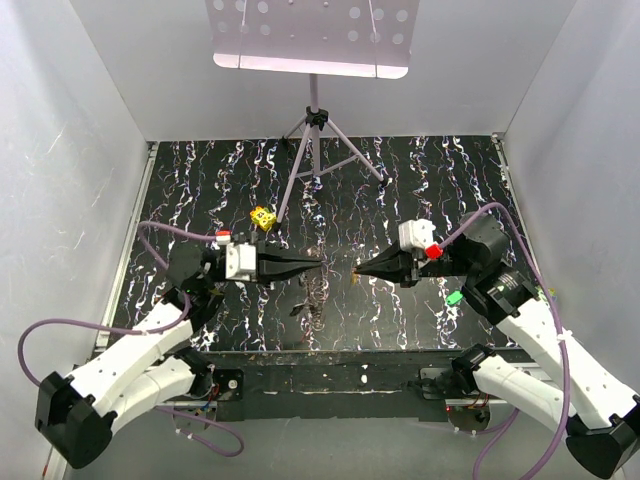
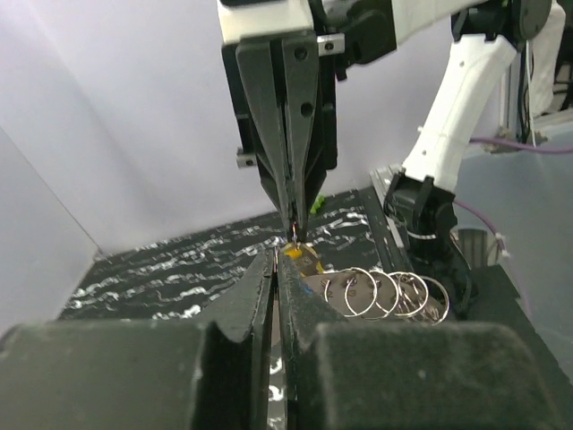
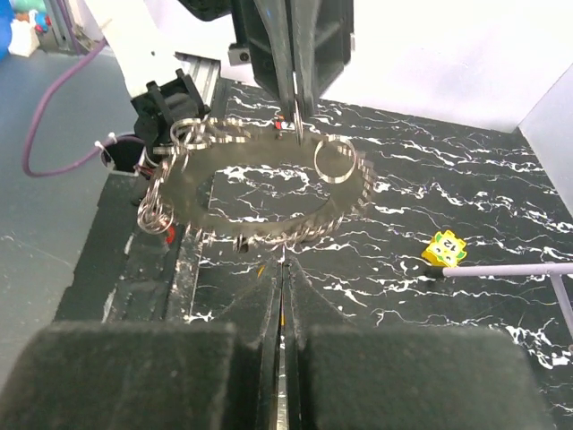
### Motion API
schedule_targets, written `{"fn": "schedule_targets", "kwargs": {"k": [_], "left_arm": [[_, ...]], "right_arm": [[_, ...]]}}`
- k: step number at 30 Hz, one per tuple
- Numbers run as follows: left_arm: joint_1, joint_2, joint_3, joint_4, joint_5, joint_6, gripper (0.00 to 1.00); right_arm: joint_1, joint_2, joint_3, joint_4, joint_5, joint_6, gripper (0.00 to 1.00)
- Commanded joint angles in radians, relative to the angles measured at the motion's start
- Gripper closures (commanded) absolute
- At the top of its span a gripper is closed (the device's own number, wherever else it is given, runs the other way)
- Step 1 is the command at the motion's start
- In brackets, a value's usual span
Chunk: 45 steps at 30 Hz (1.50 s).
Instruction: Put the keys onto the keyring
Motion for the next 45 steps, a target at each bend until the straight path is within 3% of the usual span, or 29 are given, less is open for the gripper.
{"fn": "schedule_targets", "kwargs": {"k": [1,4,7,13,25,30,39,45], "left_arm": [[0.006,0.078,-0.01,0.03,0.038,0.003,1.0],[0.006,0.135,-0.065,0.121,0.003,-0.053,1.0],[0.007,0.193,-0.058,0.047,-0.048,-0.039,1.0],[0.007,0.359,-0.022,0.044,-0.083,-0.203,1.0],[0.007,0.401,-0.189,0.016,-0.368,-0.37,1.0],[0.007,0.398,-0.303,0.088,-0.453,-0.461,1.0],[0.007,0.353,-0.418,0.274,-0.468,-0.449,1.0],[0.007,0.254,-0.406,0.262,-0.457,-0.357,1.0]], "right_arm": [[-0.001,0.018,0.03,-0.043,-0.007,-0.137,0.99],[-0.011,0.004,0.026,-0.19,0.059,-0.232,0.99],[-0.073,-0.004,0.038,-0.287,0.07,-0.237,0.99],[-0.231,0.013,0.069,-0.428,0.061,-0.254,0.99],[-0.328,0.033,0.076,-0.56,0.062,-0.253,0.99],[-0.328,0.064,0.055,-0.568,0.036,-0.227,0.99],[-0.328,0.266,0.09,-0.754,0.1,-0.338,0.99],[-0.328,0.513,0.202,-0.857,0.215,-0.325,0.99]]}}
